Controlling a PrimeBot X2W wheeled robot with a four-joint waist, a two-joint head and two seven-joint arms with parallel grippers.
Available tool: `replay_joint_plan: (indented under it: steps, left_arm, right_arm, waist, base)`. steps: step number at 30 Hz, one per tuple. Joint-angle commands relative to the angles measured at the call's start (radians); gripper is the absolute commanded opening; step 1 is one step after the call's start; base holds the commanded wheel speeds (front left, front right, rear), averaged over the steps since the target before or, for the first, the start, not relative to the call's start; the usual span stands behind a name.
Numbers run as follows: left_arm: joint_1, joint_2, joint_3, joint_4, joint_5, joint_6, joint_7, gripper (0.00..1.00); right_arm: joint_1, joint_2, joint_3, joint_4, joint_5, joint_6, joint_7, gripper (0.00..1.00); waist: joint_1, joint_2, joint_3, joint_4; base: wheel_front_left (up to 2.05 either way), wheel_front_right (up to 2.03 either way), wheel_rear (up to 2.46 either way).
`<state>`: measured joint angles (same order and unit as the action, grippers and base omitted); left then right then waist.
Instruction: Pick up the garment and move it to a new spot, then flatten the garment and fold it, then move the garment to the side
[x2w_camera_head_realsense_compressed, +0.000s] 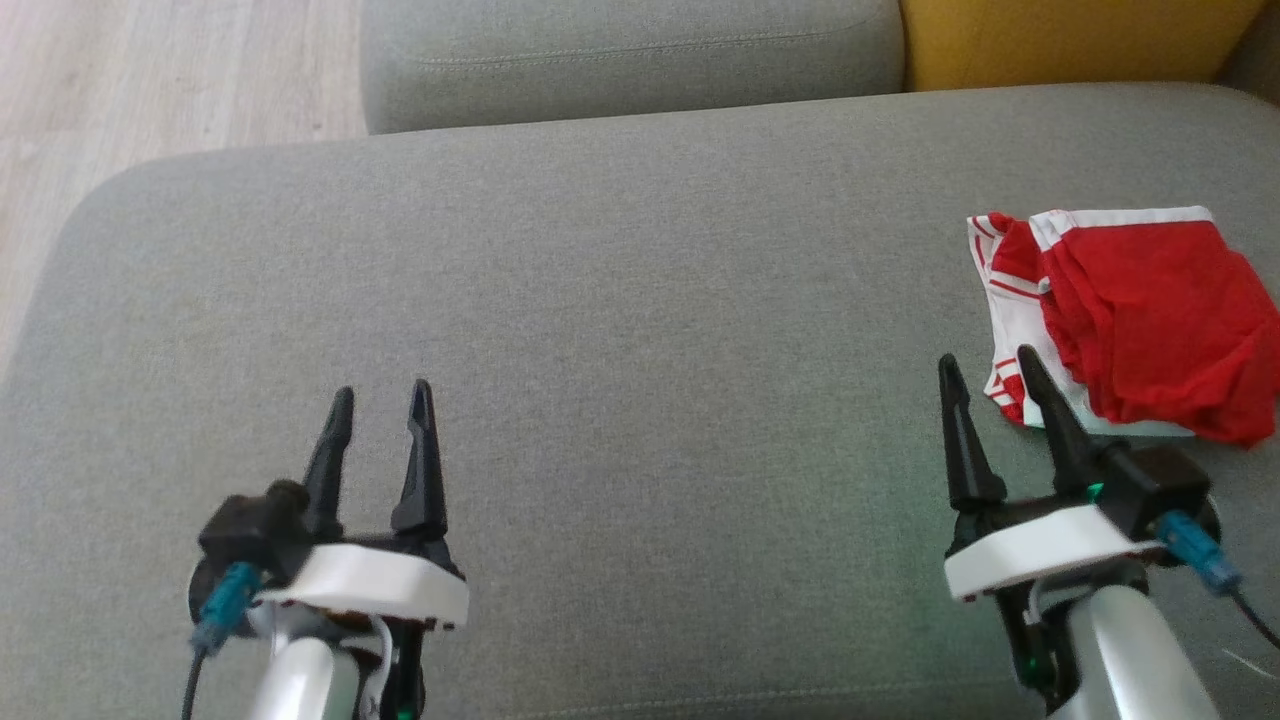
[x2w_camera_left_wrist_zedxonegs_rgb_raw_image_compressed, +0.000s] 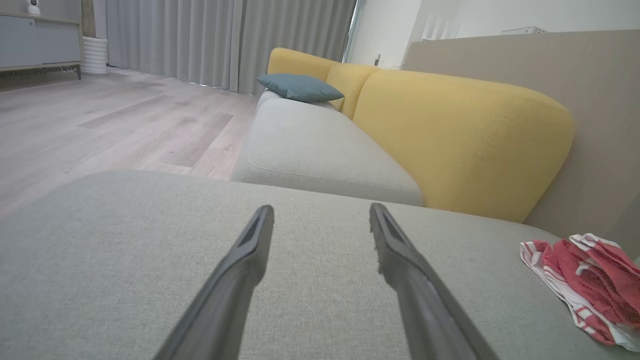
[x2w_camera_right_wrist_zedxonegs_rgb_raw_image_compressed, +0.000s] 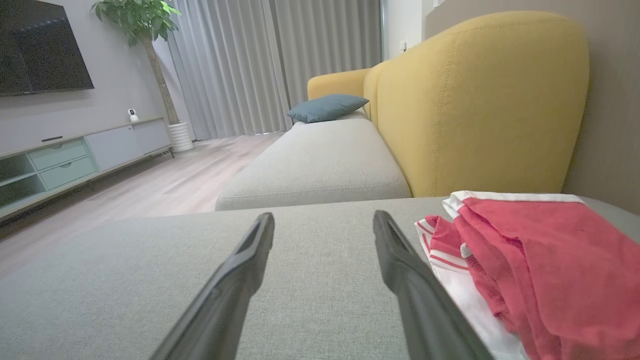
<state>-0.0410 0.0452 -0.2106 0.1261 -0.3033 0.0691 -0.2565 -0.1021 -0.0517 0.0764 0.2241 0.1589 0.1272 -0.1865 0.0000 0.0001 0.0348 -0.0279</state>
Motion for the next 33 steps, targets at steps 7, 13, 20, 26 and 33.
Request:
replay_joint_plan:
  steps: [7, 13, 20, 26, 33]
  left_arm:
    - [0.007, 0.001, 0.002, 0.030, -0.043, -0.005, 0.009, 0.00]
    - [0.003, 0.005, 0.014, 0.036, -0.111, -0.014, 0.024, 0.00]
    - [-0.002, 0.009, 0.027, 0.044, -0.188, -0.026, 0.040, 0.00]
    - [-0.006, 0.013, 0.039, 0.049, -0.255, -0.036, 0.055, 0.00]
    - [-0.011, 0.016, 0.053, 0.055, -0.331, -0.047, 0.073, 0.00]
  right_arm:
    - [0.014, -0.001, 0.002, 0.028, 0.049, 0.000, 0.007, 0.00]
    - [0.012, -0.005, -0.003, 0.029, 0.124, 0.000, 0.019, 0.00]
    - [0.010, -0.009, -0.009, 0.029, 0.209, 0.000, 0.032, 0.00]
    - [0.009, -0.011, -0.015, 0.029, 0.281, 0.001, 0.043, 0.00]
    - [0.009, -0.014, -0.023, 0.028, 0.366, 0.001, 0.057, 0.00]
  waist:
    - [0.0000, -0.0001, -0.001, 0.001]
    - [0.0000, -0.0001, -0.002, 0.002]
    - [0.0000, -0.0001, -0.004, 0.004]
    - [0.0000, -0.0001, -0.006, 0.005]
    - [0.0000, -0.0001, -0.007, 0.007]
  base:
    - [0.00, 0.00, 0.00]
    - [0.00, 0.00, 0.00]
    - [0.00, 0.00, 0.00]
    - [0.00, 0.00, 0.00]
    - [0.00, 0.00, 0.00]
